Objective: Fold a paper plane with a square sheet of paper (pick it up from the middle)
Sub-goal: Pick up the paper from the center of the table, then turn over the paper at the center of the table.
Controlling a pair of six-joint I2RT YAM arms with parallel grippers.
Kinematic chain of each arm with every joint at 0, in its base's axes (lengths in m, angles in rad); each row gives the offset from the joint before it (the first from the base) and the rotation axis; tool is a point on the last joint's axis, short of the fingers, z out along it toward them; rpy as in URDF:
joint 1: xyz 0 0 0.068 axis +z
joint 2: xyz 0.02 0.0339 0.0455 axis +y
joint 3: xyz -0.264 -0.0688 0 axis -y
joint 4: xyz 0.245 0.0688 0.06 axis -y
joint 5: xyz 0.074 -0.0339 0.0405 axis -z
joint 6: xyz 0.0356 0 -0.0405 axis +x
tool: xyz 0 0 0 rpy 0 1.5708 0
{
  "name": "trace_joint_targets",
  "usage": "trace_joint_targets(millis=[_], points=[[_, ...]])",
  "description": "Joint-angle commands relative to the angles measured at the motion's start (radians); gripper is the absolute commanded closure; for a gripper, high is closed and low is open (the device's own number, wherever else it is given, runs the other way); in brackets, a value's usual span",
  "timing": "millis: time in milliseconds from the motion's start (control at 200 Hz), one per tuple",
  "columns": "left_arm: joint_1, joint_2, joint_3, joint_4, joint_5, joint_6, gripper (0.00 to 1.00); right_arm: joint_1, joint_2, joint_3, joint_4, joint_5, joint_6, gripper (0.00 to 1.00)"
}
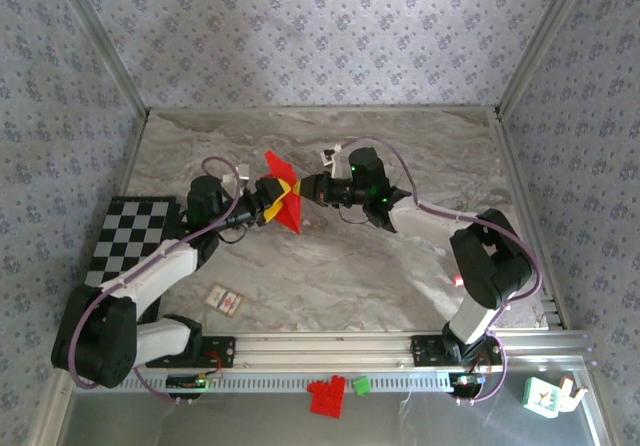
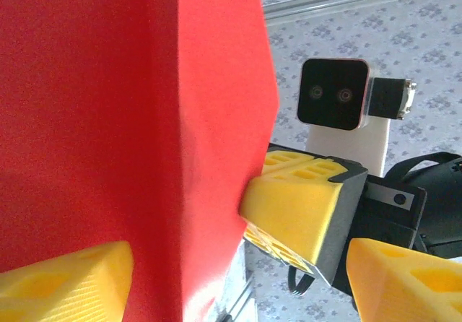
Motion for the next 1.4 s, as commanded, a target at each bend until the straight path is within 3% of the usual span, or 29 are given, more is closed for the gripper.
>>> trace_joint_targets(millis=[0, 435, 989, 1159, 1289, 1394], points=[[-0.012, 0.014, 0.031, 0.118, 0.03, -0.01, 0.27, -0.002, -0.03, -0.01, 0.105, -0.043, 0.094, 0.94], [-0.023, -0.003, 0.019, 0.22, 0.04, -0.019, 0.57, -0.015, -0.033, -0.028, 0.209, -0.068, 0.184, 0.92], [-0.022, -0.012, 0.018, 0.143, -0.003, 0.021, 0.79, -0.025, -0.033, -0.034, 0.213, -0.075, 0.189, 0.87], [-0.021, -0.018, 0.052, 0.034, -0.012, 0.085, 0.88, -0.043, -0.064, -0.042, 0.152, -0.062, 0.15, 0.7], [-0.021, -0.025, 0.111, -0.172, -0.048, 0.212, 0.92, -0.075, -0.15, -0.048, -0.071, 0.018, 0.007, 0.5], [-0.024, -0.027, 0.176, -0.384, -0.112, 0.347, 0.92, -0.101, -0.239, -0.047, -0.289, 0.136, -0.15, 0.4]])
